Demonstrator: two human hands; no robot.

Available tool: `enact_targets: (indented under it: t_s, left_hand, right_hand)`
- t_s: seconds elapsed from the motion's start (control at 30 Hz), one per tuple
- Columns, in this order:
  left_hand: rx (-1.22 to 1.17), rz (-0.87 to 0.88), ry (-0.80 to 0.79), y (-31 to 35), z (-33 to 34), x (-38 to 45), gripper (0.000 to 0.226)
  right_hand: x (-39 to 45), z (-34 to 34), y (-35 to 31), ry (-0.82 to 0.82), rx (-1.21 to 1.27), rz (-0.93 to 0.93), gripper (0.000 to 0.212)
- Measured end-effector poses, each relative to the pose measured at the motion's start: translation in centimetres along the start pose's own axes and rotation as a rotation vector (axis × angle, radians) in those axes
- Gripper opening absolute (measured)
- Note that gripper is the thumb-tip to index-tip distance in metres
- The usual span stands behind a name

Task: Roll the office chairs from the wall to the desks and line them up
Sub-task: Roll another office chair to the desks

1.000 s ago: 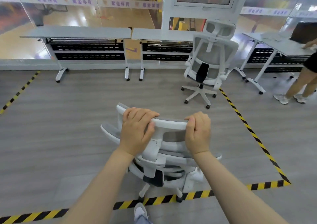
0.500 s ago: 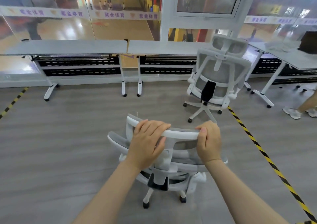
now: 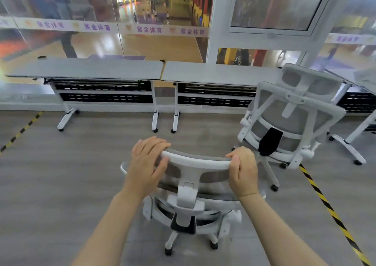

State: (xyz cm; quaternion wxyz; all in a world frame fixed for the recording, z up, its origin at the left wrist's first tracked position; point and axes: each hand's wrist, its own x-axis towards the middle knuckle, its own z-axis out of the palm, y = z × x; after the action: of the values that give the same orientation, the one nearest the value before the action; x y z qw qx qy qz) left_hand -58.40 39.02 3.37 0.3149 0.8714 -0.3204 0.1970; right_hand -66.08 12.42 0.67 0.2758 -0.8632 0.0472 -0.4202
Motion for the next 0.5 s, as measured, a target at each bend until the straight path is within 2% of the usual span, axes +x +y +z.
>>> enact_targets:
  t_s: [0.1,0.3,0.5]
  left_hand:
    - [-0.088,-0.074,0.007,-2.4,1.6,5.1,0.034]
    - [-0.143,-0.099,0.012,-6.9,5.5,13.8,0.031]
    - [-0.308,-0.149,-0.127,-12.3,8.6,23.4,0.024]
  right_hand:
    - [4.9,3.2,2.5,-0.005,0.030,-0.022,0.035]
    - [13.6,9.6,7.6,-0.051,0.071,0.018,0.034]
    - [21.4,15.3,12.4,-0.069,0.108,0.062,0.036]
